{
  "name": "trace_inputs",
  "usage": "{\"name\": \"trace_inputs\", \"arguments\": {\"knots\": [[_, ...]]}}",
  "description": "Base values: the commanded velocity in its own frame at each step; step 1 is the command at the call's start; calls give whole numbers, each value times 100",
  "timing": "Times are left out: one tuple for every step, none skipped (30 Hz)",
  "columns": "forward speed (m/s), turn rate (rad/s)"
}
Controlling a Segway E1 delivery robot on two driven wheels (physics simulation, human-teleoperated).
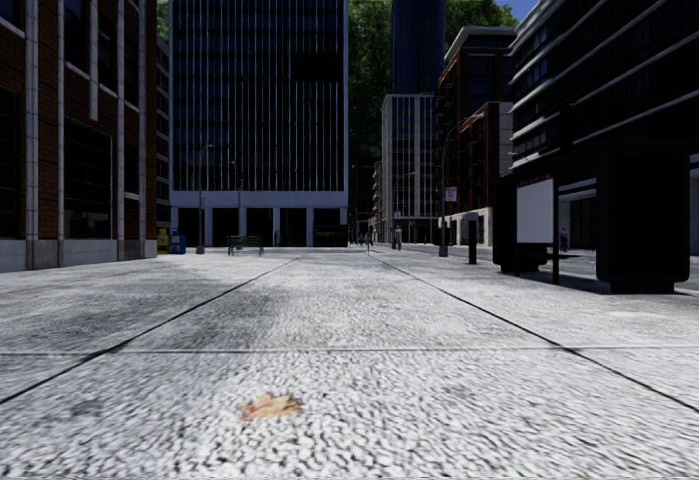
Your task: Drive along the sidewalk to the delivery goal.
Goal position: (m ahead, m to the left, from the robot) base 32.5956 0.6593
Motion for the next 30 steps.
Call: {"name": "trace_inputs", "arguments": {"knots": [[200, 0], [200, 0], [200, 0], [200, 0], [200, 0], [200, 0], [200, 0], [200, 0], [200, 0], [200, 0], [200, 0], [200, 0], [200, 0], [200, 0], [200, 0], [200, 0], [200, 0], [200, 0], [200, 0], [200, 0], [200, 0], [200, 0], [200, 0], [200, 0], [200, 0], [200, 0], [200, 0], [200, 0], [200, 0], [200, 0]]}}
